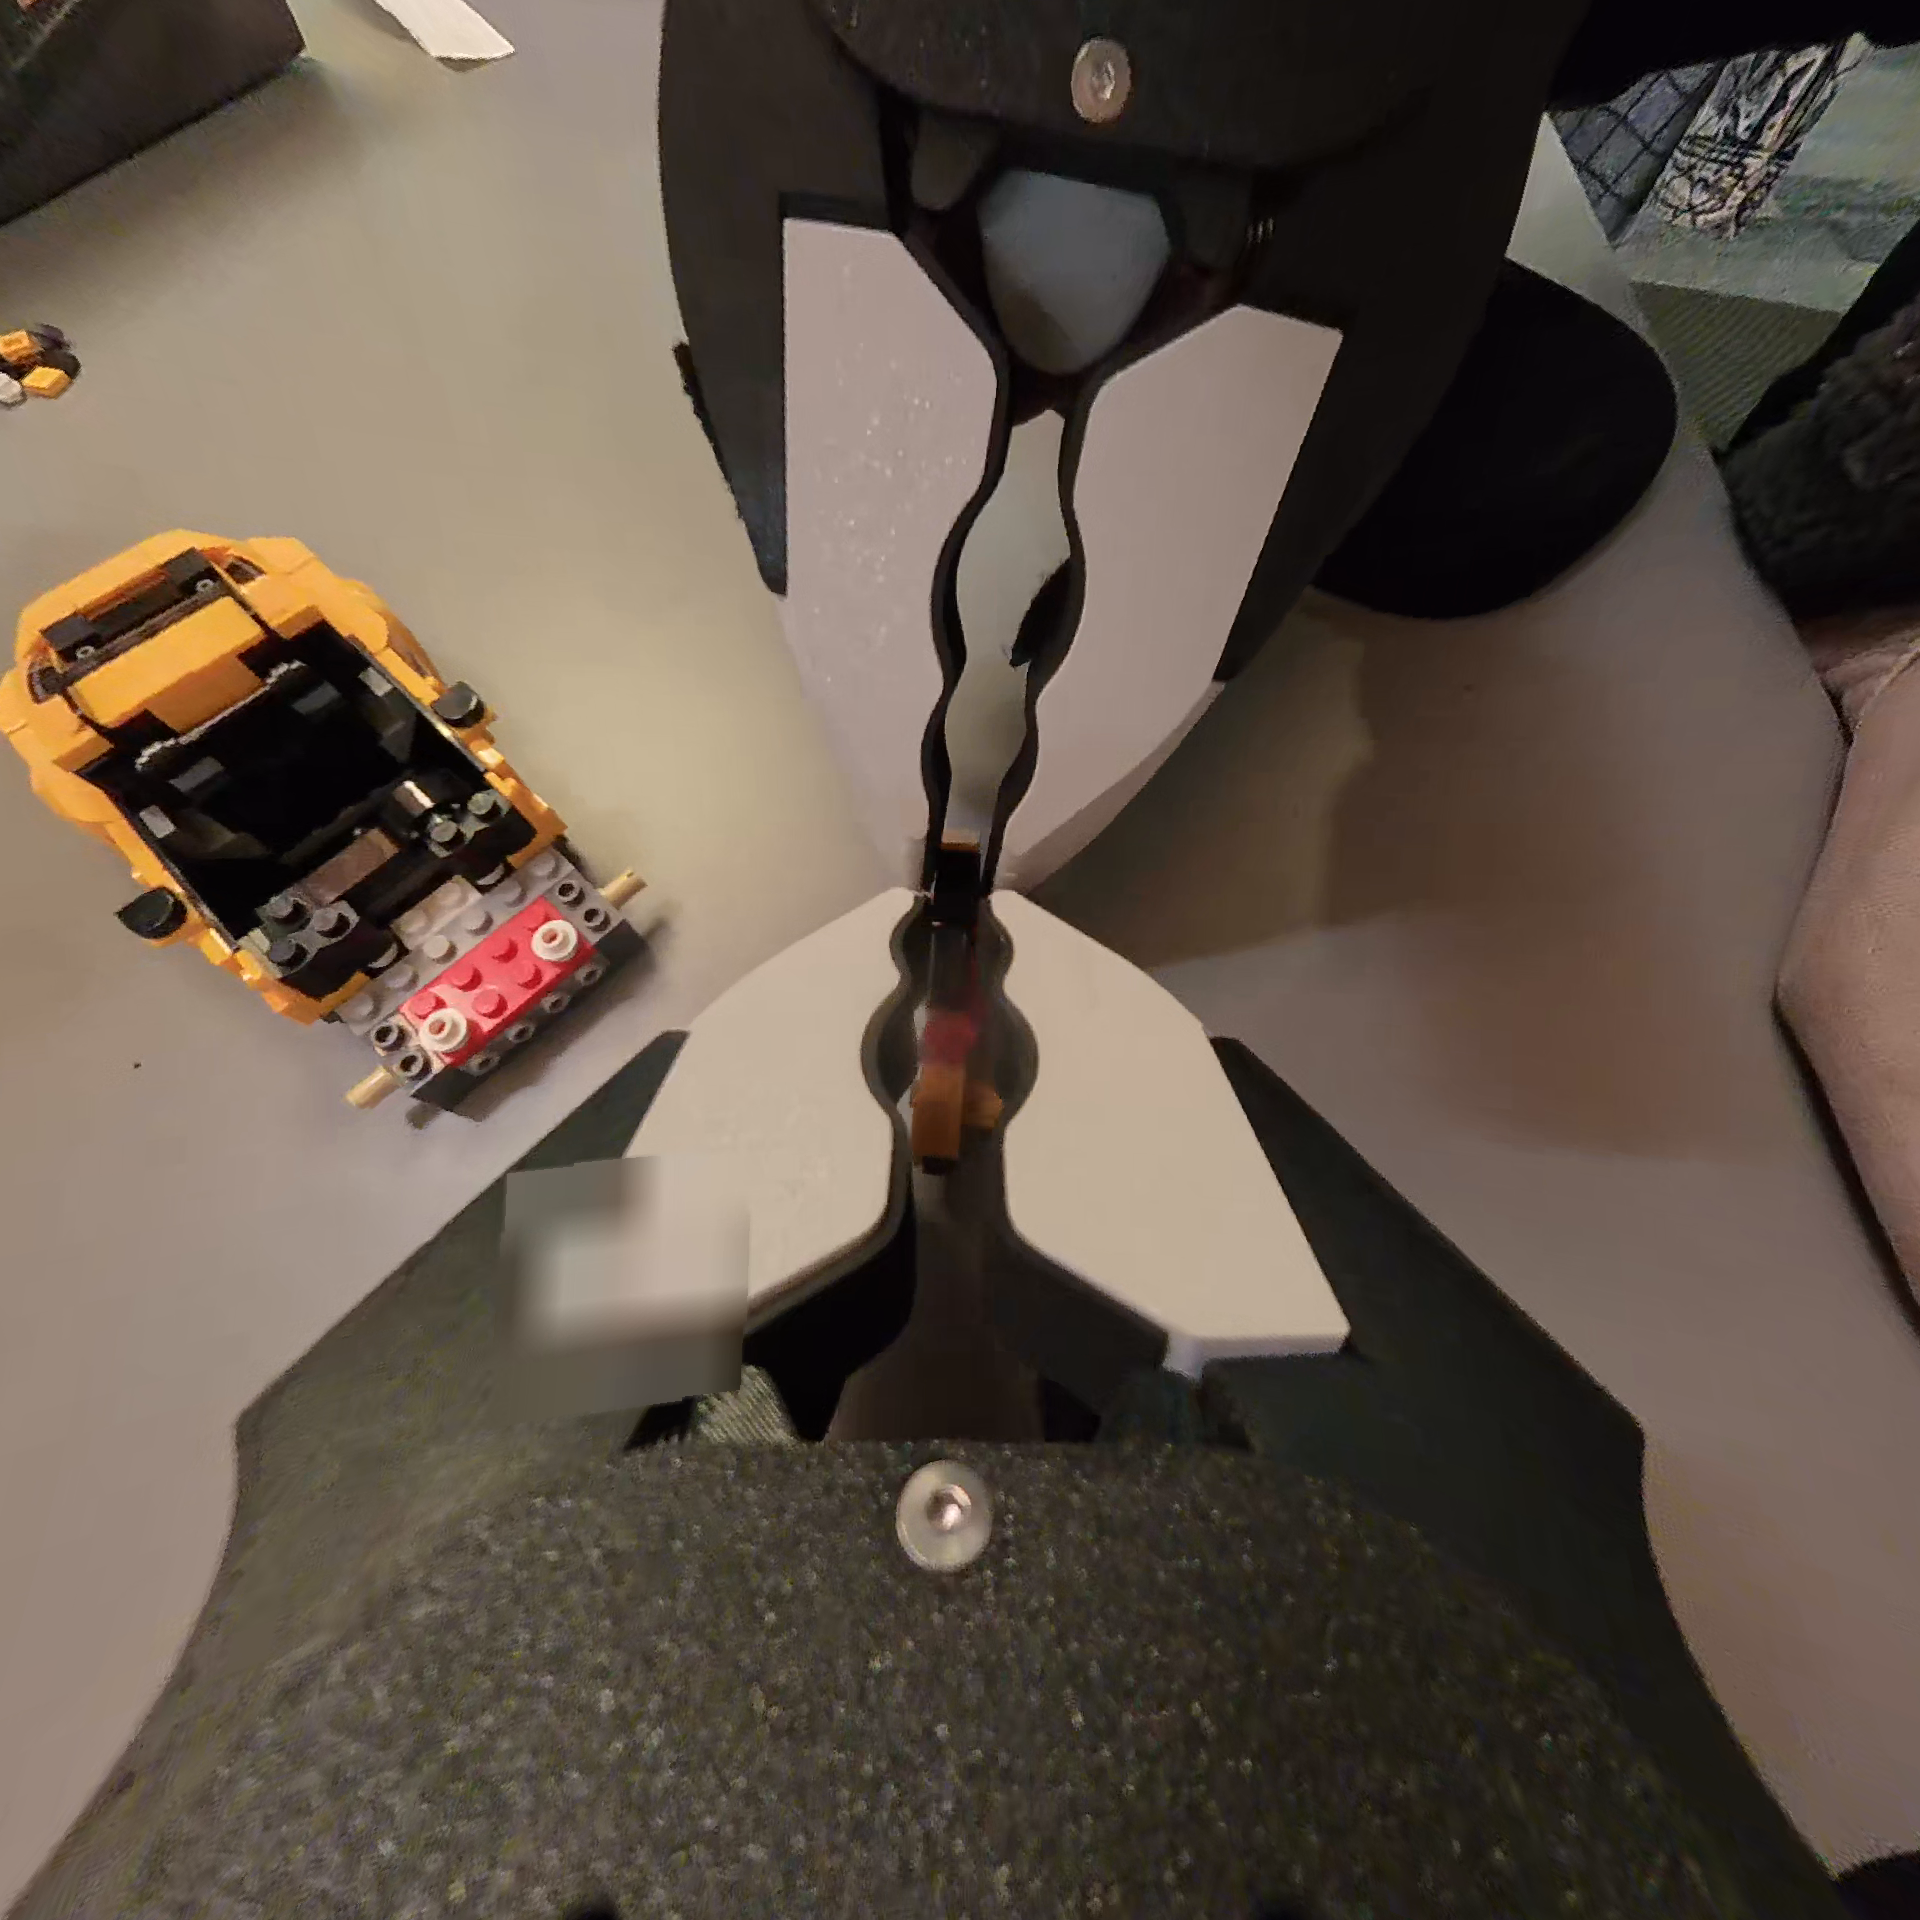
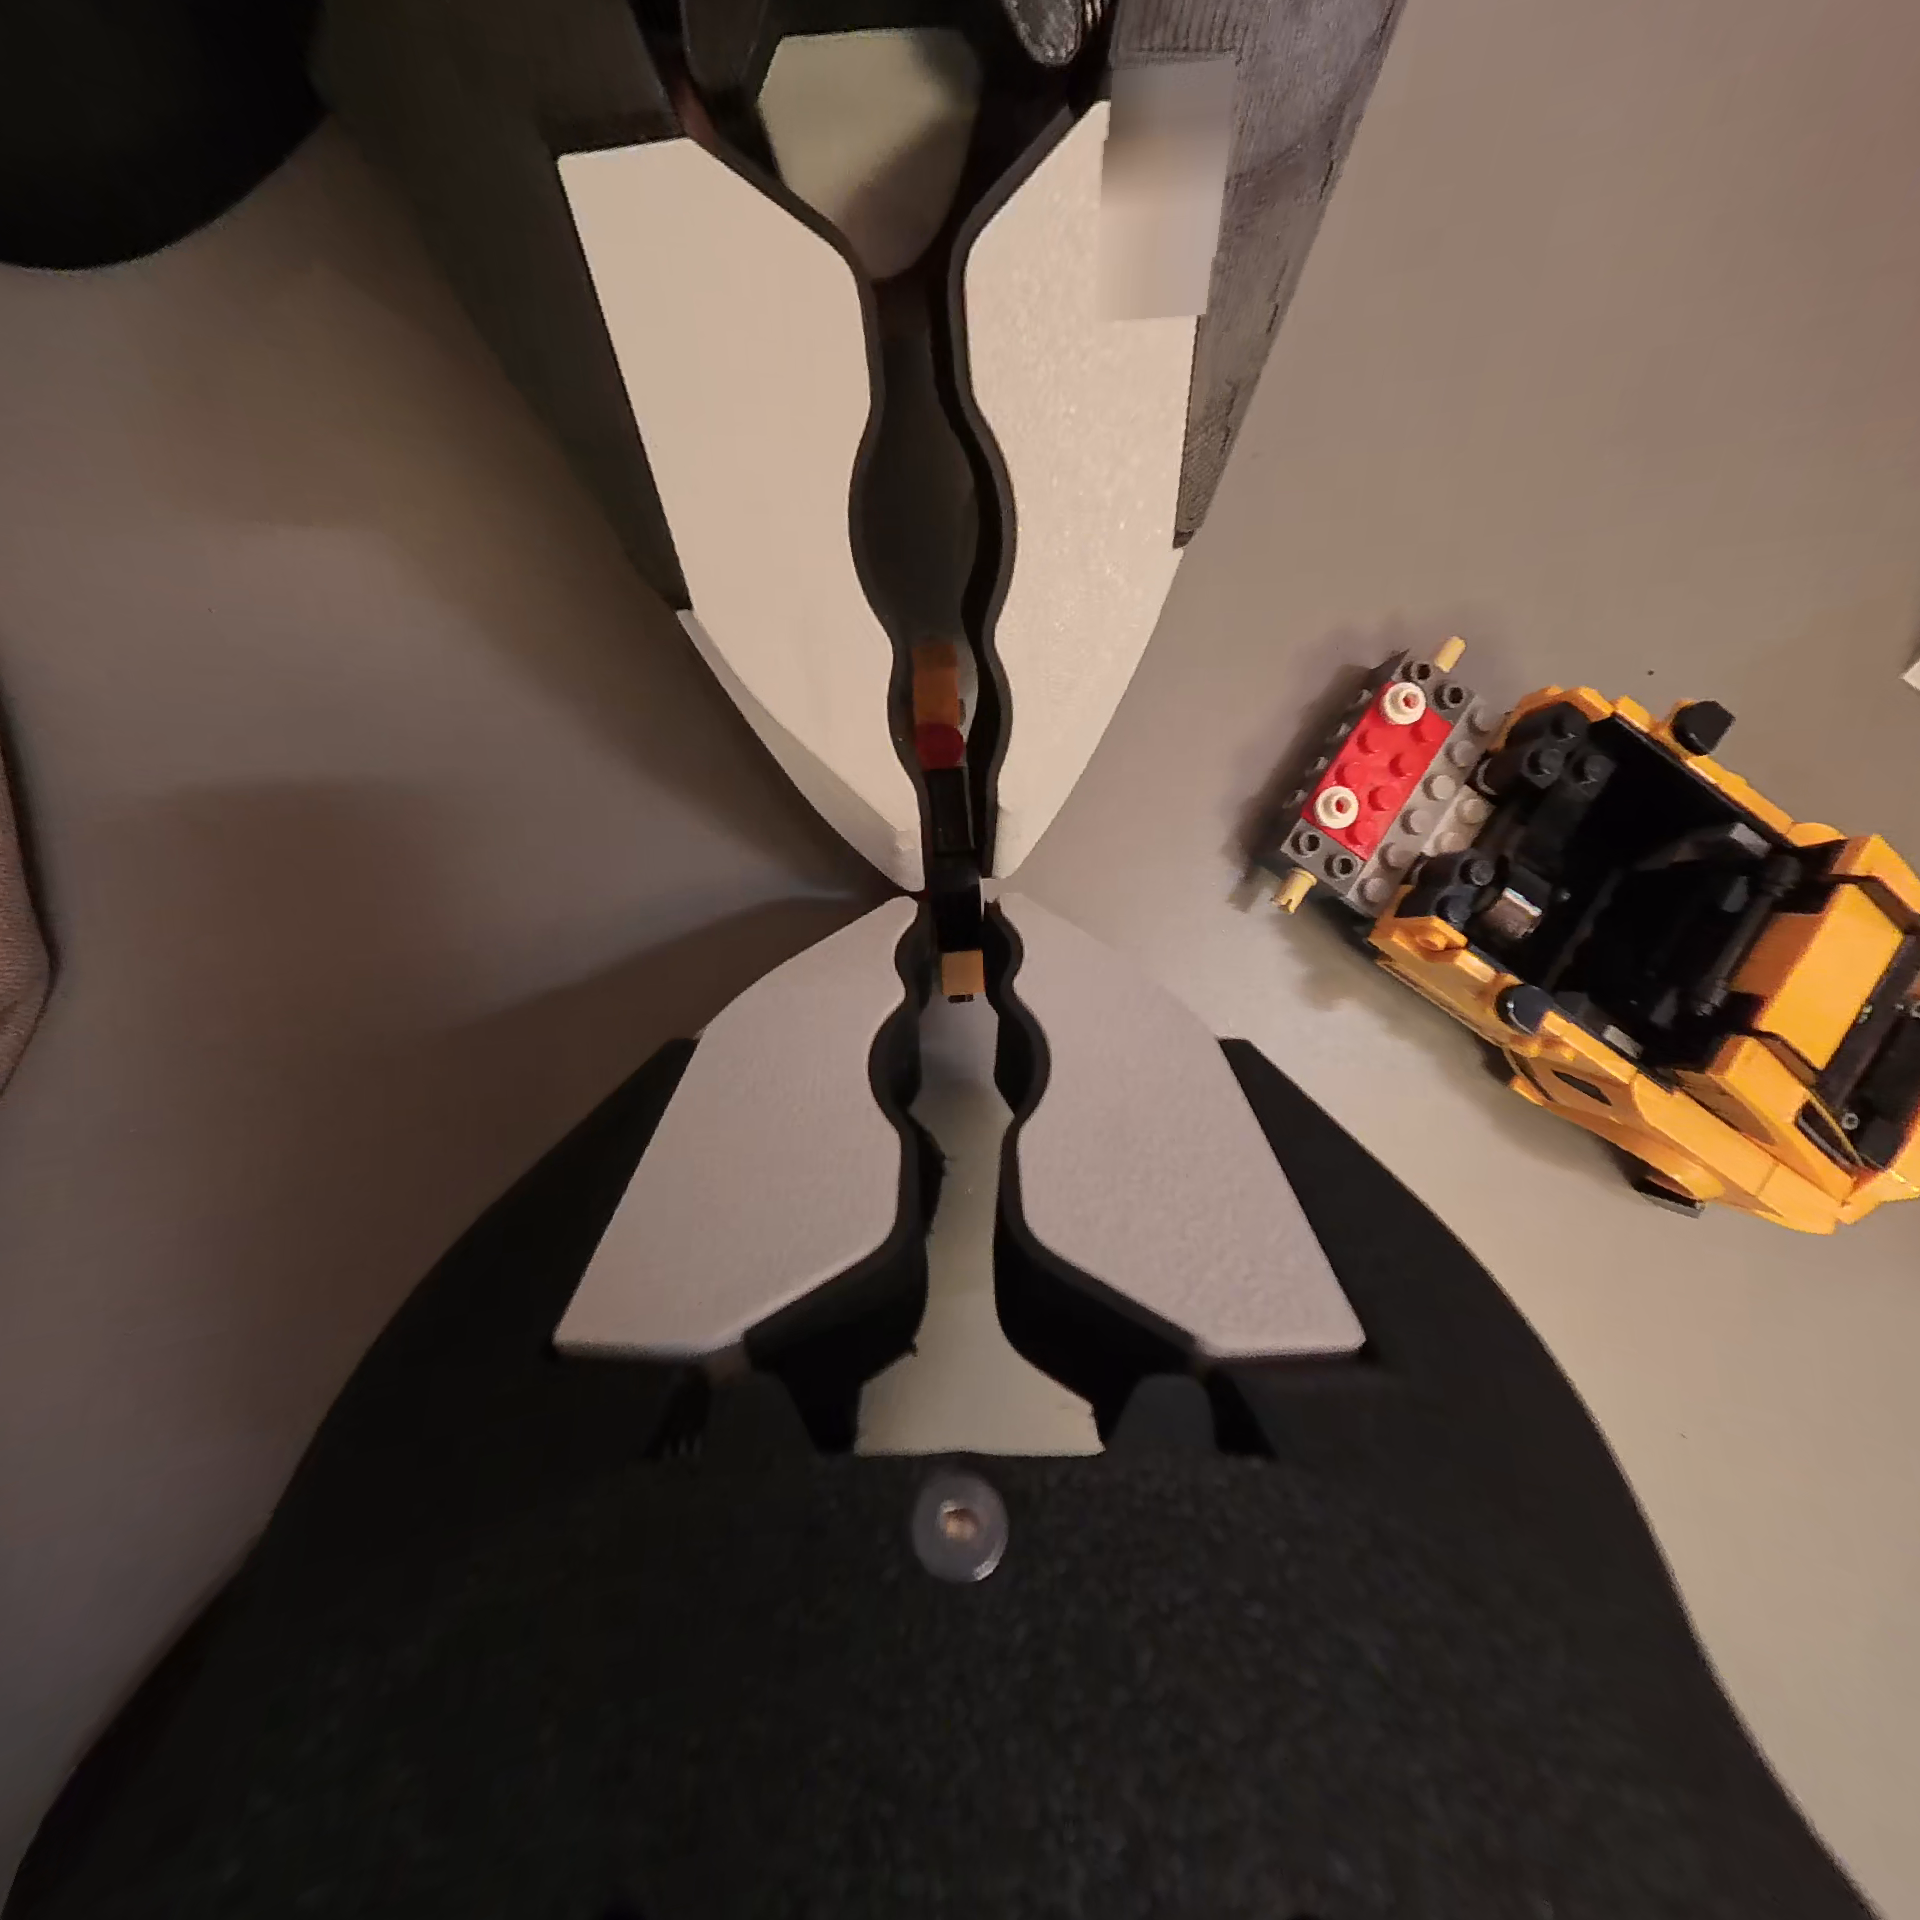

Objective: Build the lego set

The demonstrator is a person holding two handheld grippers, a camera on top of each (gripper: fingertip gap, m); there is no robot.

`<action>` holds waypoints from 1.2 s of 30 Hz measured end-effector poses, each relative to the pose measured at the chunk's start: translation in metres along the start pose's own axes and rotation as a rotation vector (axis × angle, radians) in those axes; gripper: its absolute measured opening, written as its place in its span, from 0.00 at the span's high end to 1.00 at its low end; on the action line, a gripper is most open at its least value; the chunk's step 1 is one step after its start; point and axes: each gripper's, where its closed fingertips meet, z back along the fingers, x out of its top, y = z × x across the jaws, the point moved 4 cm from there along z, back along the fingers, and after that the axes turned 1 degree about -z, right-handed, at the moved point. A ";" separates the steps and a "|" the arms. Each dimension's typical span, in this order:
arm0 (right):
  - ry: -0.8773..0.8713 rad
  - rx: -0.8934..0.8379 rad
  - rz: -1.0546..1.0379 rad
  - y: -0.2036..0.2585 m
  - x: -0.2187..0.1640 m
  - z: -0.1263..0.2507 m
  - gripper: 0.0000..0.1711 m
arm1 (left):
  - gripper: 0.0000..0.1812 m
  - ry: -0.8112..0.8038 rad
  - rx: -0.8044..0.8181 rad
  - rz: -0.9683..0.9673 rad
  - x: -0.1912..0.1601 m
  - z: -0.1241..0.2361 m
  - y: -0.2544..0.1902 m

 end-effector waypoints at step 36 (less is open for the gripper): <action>-0.180 0.016 0.071 0.008 -0.009 0.002 0.95 | 0.96 0.025 0.001 -0.053 0.000 0.004 -0.009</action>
